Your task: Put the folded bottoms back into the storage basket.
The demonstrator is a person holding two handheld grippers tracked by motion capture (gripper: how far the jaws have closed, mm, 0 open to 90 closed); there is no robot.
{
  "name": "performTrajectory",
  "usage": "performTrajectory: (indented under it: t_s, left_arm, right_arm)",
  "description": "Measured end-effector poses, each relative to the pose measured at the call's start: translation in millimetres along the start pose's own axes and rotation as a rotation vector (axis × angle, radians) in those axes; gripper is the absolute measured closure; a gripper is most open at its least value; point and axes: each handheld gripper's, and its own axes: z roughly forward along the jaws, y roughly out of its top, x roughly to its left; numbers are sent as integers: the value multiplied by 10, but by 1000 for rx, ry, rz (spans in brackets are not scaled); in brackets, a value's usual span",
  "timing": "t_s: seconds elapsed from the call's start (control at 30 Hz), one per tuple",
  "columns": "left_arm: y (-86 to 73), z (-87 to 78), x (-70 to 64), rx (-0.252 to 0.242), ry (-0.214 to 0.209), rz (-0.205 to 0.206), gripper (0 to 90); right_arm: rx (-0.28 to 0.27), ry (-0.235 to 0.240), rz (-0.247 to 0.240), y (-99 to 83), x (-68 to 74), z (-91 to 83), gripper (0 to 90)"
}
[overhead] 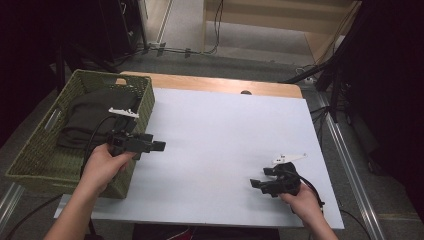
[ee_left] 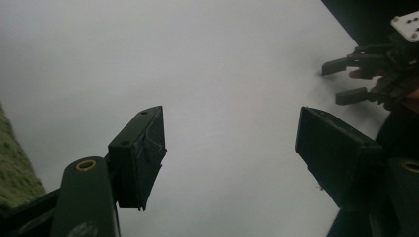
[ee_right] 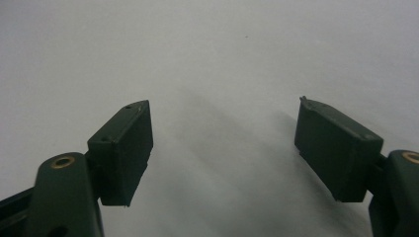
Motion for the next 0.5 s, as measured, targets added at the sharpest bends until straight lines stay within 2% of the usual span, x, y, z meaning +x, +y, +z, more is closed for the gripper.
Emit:
performTrajectory:
  t_s: [0.1, 0.17, 0.27, 0.5]
  left_arm:
    - [-18, -52, -21, -26, 7, -17, 280]
    - [-35, -64, -42, -8, -13, -26, 281]
    - [-86, -61, -112, 1, 18, -8, 281]
    - [-191, -99, -221, 7, 7, 5, 281]
  right_arm:
    - [0, 4, -2, -1, 3, -2, 212]
    - [2, 5, 0, -1, 1, -1, 212]
    - [3, 4, -2, -2, 3, 2, 213]
    - [2, 2, -3, -2, 7, -4, 212]
